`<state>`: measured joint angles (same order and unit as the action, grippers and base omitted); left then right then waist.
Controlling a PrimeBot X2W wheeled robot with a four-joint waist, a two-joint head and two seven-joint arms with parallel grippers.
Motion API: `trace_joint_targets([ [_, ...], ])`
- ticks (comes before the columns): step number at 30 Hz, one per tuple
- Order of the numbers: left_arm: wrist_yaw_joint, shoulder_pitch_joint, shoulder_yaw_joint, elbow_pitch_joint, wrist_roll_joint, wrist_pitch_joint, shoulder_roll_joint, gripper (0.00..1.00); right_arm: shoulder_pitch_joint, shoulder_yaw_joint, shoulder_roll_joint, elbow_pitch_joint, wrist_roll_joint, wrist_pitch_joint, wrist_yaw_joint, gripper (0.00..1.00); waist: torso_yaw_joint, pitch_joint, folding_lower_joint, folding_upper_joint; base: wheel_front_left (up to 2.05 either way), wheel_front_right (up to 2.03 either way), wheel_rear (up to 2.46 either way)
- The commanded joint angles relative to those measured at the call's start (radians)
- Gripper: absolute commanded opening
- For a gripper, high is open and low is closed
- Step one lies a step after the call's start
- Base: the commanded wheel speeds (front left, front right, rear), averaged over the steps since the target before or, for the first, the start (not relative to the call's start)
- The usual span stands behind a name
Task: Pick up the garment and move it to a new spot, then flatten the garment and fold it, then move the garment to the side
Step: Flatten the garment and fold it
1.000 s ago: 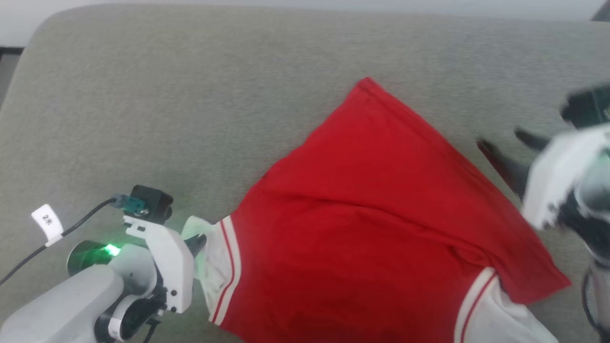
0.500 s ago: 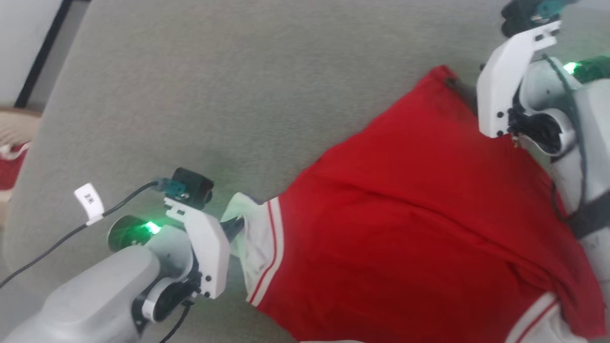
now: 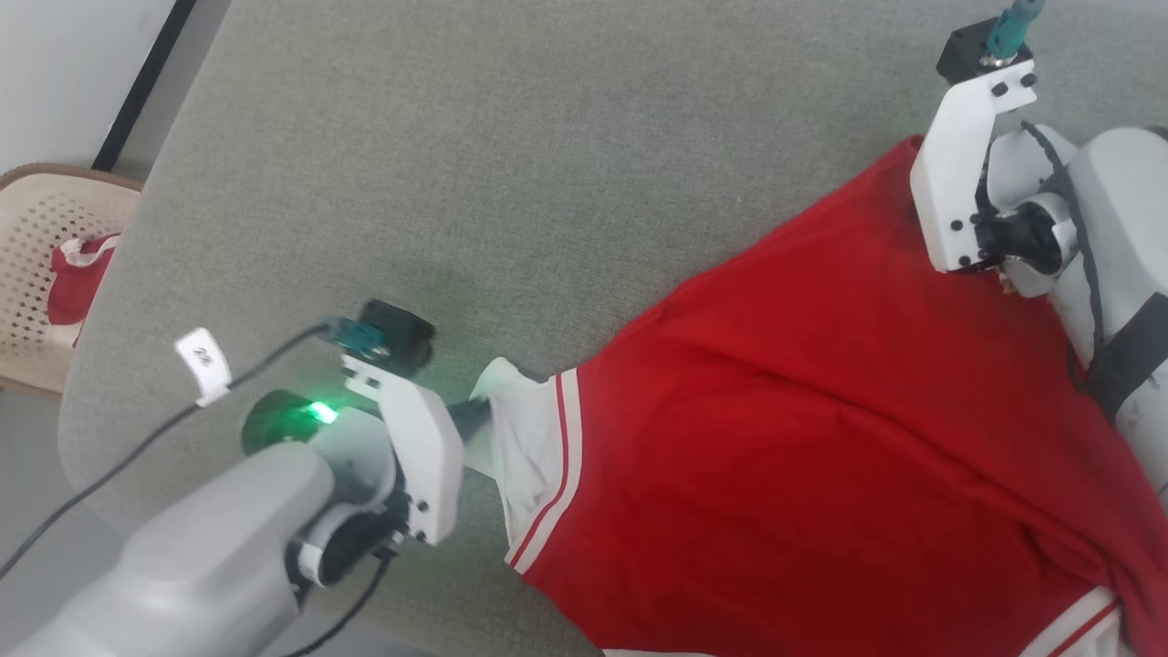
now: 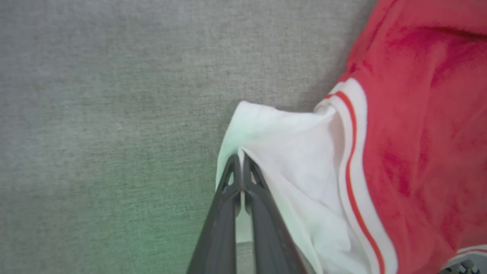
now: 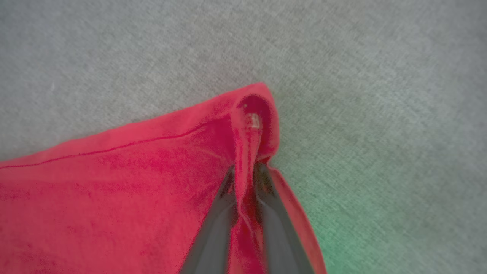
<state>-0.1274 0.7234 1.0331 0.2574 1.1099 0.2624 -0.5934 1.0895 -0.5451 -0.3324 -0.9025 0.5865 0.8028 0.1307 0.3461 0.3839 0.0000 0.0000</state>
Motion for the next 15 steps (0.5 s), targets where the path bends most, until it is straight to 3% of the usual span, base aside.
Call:
trace_joint_targets([
  [1, -0.01, 0.016, -0.015, 0.021, 0.016, 0.003, -0.005, 0.0, -0.042, -0.023, 0.002, -0.035, 0.016, -0.007, 0.0, 0.0, -0.011, -0.013, 0.0, 0.0, 0.0, 0.0, 0.0],
  [6, -0.021, 0.042, -0.037, 0.033, 0.03, 0.02, -0.024, 0.0, -0.012, -0.052, -0.017, -0.008, 0.052, -0.047, 0.0, 0.0, -0.045, -0.046, 0.0, 0.0, 0.0, 0.0, 0.0],
  [15, -0.044, 0.196, -0.072, 0.025, -0.005, 0.118, -0.117, 0.0, 0.026, -0.105, -0.073, 0.074, 0.129, -0.115, 0.0, 0.0, -0.154, -0.147, 0.0, 0.0, 0.0, 0.0, 0.0],
])
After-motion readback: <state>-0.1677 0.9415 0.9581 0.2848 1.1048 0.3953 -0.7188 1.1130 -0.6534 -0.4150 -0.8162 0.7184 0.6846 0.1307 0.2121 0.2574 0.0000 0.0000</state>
